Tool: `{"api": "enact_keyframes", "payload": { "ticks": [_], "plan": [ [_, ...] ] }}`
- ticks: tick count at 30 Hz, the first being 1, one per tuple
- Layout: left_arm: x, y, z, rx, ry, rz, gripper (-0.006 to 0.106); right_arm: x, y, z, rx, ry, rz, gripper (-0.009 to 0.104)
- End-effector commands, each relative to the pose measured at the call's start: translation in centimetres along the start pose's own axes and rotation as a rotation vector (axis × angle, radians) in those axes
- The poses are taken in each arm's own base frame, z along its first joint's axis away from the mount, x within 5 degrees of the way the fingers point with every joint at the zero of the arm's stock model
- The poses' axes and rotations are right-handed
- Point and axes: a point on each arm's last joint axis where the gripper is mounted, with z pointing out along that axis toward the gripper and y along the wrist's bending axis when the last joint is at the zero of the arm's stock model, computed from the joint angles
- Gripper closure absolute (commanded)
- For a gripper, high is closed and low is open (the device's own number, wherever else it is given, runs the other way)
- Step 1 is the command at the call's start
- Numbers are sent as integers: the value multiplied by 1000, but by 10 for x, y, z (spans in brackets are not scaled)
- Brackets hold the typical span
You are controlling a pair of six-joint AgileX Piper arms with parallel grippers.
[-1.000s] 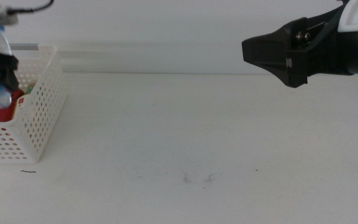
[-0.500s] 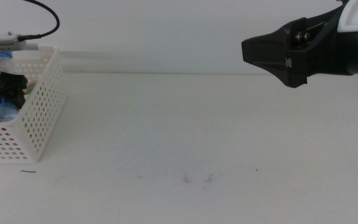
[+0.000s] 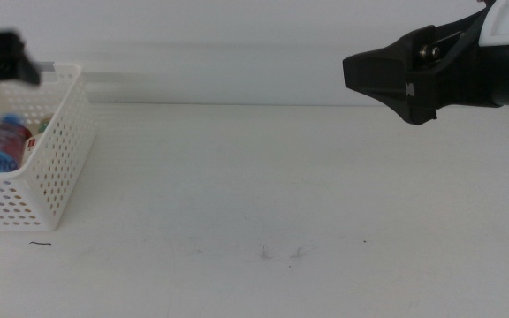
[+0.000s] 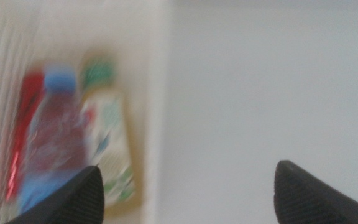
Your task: Use arms to grab the bottles and put them into the dustbin to the left of the table.
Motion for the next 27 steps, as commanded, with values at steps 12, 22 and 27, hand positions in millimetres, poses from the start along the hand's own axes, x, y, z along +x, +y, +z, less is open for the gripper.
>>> {"api": "enact_keyframes", "payload": {
  "ticks": [12, 22, 27],
  "plan": [
    [47, -109, -154, 283, -546, 357, 7, 0, 0, -1, -1, -8, -8, 9],
    [52, -110, -170, 312, -596, 345, 7, 0, 0, -1, -1, -8, -8, 9],
    [51, -108, -168, 282, -600, 361, 7, 0, 0, -1, -1, -8, -8, 9]
  ]
}}
